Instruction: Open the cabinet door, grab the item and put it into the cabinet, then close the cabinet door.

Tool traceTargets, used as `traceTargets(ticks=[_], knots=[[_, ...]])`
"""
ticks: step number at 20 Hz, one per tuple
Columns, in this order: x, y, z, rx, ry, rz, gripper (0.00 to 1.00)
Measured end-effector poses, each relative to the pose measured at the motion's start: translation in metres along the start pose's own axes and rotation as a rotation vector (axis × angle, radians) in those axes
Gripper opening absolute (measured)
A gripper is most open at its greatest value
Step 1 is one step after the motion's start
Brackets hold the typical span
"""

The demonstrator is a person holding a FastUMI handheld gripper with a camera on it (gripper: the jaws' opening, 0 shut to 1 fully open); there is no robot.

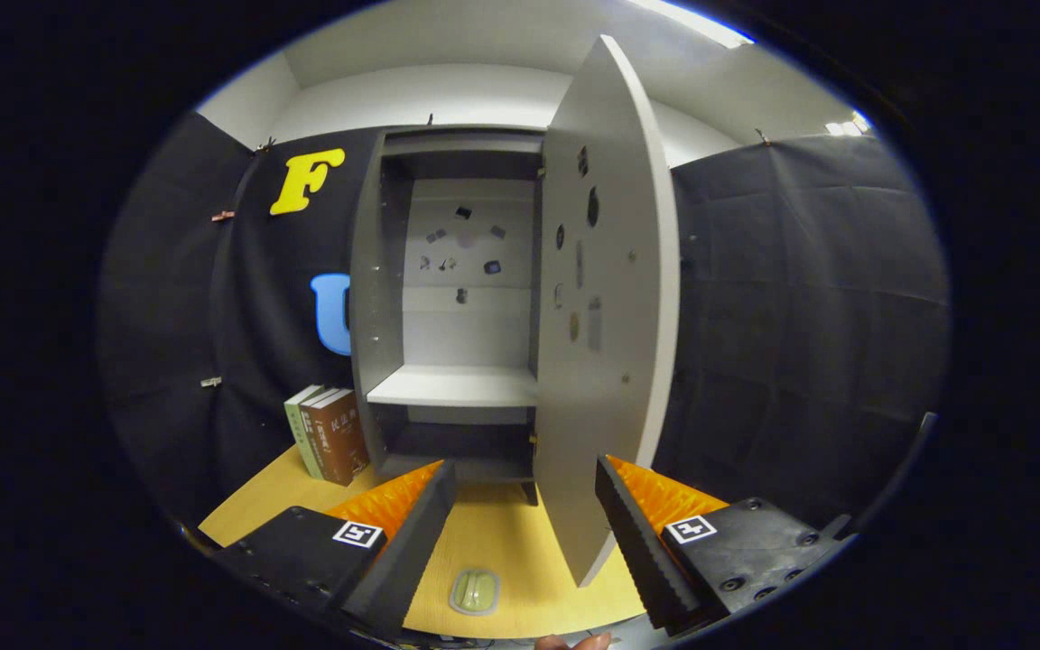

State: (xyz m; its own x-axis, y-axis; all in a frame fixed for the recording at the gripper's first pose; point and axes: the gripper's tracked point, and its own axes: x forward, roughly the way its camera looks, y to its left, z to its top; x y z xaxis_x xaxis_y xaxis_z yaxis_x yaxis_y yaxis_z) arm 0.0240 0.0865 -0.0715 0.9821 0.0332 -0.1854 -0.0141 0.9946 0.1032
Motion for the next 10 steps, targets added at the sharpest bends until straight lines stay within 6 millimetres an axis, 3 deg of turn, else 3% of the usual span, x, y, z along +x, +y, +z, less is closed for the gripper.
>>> traceTargets(ticks=[4,10], knots=[[0.015,0.029,-0.066,0.017,0.159,0.059,0.98],[0.042,0.046,-0.148,0.055,0.323,0.082,0.98]])
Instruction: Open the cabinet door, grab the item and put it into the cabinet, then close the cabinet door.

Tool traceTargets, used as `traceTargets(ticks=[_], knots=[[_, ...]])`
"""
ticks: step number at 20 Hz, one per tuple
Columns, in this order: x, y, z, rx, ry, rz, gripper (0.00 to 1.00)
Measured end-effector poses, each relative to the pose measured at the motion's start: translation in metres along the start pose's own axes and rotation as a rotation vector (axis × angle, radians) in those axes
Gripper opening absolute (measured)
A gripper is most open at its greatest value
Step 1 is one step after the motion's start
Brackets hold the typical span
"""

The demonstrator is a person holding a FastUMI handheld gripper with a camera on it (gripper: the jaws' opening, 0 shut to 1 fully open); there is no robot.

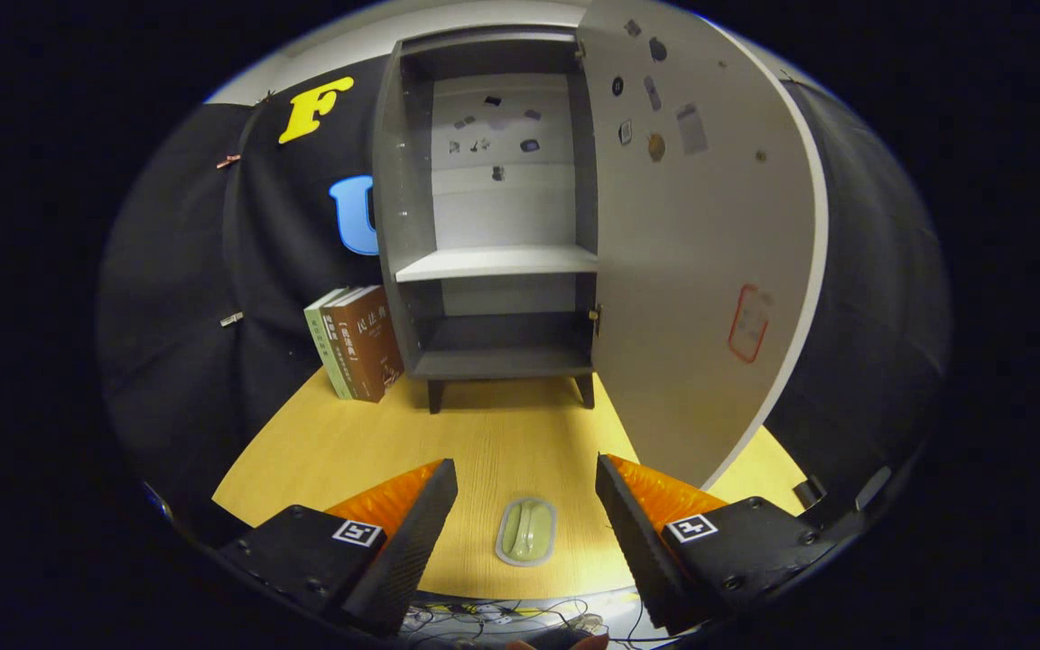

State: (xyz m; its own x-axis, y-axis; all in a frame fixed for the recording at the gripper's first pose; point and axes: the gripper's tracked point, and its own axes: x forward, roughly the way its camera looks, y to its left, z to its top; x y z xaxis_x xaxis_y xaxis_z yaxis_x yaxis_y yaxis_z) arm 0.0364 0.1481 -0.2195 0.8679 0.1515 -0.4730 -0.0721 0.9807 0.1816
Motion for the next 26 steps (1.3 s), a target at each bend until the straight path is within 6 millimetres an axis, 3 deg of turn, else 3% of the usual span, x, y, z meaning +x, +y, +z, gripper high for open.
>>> traceTargets(ticks=[10,16,19,20,21,24,26], knots=[[0.094,-0.004,-0.105,0.079,0.295,-0.002,0.99],[0.128,-0.007,-0.158,0.03,0.408,-0.023,0.98],[0.144,-0.011,-0.178,-0.005,0.448,-0.048,0.72],[0.149,-0.012,-0.184,-0.007,0.458,-0.057,0.69],[0.152,-0.014,-0.19,-0.012,0.486,-0.064,0.53],[0.157,-0.019,-0.186,-0.013,0.471,-0.089,0.2],[0.156,-0.019,-0.186,-0.019,0.472,-0.092,0.2]])
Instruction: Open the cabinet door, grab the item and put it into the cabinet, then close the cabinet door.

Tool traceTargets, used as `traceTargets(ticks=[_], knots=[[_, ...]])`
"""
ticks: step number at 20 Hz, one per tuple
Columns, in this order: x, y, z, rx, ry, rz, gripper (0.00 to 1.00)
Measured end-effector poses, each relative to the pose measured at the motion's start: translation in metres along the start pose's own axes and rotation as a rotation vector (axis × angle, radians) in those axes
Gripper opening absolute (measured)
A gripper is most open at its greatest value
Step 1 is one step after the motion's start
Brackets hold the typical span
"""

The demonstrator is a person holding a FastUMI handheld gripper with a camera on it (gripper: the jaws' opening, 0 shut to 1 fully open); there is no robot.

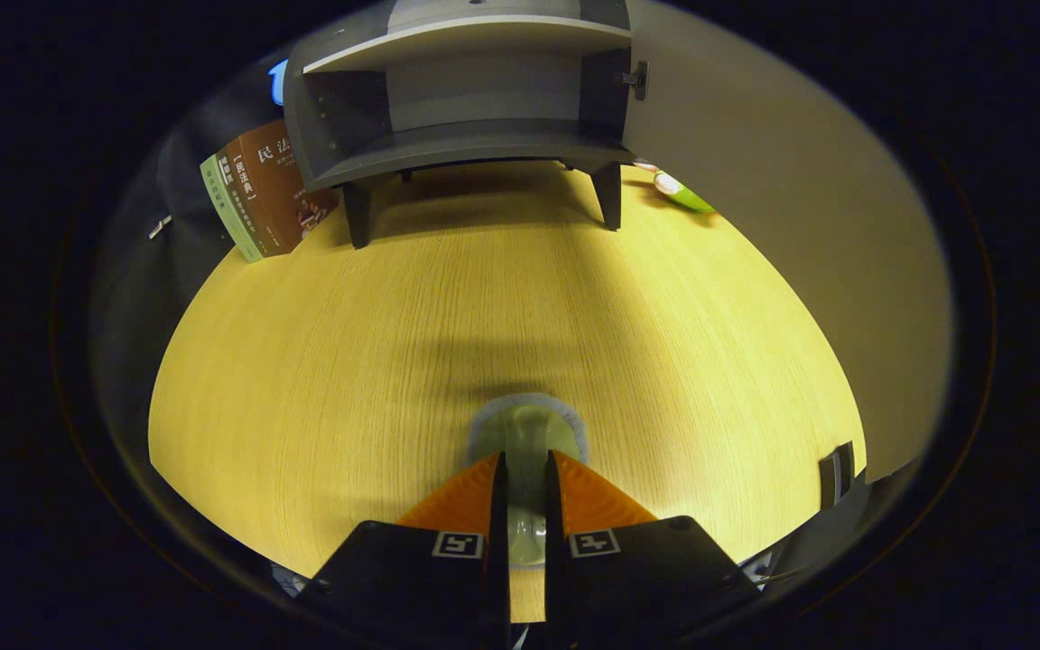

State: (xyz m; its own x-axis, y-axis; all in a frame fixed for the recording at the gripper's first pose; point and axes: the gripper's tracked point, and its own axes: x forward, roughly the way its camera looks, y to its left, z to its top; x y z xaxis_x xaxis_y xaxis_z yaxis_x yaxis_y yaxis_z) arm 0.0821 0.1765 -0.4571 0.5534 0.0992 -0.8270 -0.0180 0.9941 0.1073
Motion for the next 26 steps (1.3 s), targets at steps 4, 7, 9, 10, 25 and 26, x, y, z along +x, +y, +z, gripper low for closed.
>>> traceTargets(ticks=[4,7,9,10,25,26], knots=[[-0.013,-0.002,0.008,0.019,-0.023,0.011,0.2],[-0.035,-0.003,0.022,0.019,-0.068,0.03,0.2],[-0.052,-0.004,0.037,0.022,-0.105,0.04,0.2],[-0.062,-0.004,0.044,0.024,-0.125,0.046,0.2],[-0.176,0.031,0.175,0.005,-0.37,0.099,0.2],[-0.18,0.033,0.183,0.011,-0.384,0.101,0.2]])
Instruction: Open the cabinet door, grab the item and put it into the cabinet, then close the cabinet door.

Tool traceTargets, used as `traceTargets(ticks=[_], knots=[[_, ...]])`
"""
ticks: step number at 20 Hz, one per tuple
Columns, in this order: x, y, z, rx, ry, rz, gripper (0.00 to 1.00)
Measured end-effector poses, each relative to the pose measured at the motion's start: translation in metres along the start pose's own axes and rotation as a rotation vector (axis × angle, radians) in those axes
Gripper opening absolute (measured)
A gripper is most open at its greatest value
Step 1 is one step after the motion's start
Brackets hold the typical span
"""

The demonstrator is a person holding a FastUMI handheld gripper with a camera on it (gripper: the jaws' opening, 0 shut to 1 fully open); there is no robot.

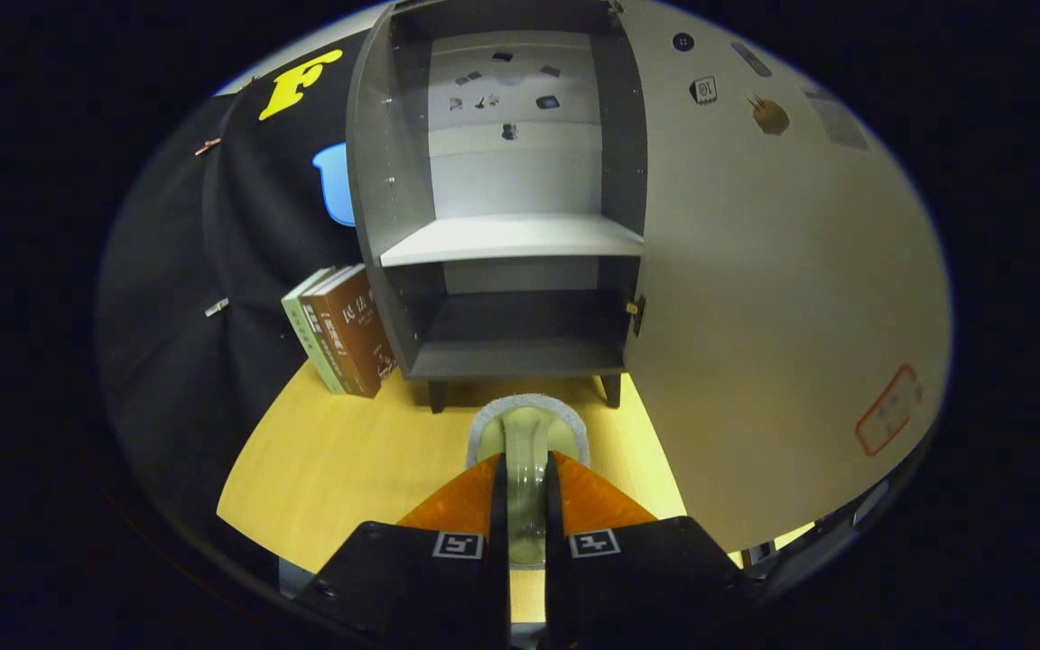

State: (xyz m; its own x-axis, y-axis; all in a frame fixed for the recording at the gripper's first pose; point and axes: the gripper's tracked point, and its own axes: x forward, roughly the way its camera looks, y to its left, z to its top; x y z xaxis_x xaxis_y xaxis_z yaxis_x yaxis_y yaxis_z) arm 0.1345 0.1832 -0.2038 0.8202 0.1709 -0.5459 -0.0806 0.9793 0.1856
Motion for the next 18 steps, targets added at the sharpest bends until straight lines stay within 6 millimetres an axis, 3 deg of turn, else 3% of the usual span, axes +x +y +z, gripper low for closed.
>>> traceTargets(ticks=[11,18], knots=[[-0.008,0.029,0.074,-0.017,-0.1,0.023,0.2],[0.002,0.038,0.129,-0.038,-0.17,0.021,0.2]])
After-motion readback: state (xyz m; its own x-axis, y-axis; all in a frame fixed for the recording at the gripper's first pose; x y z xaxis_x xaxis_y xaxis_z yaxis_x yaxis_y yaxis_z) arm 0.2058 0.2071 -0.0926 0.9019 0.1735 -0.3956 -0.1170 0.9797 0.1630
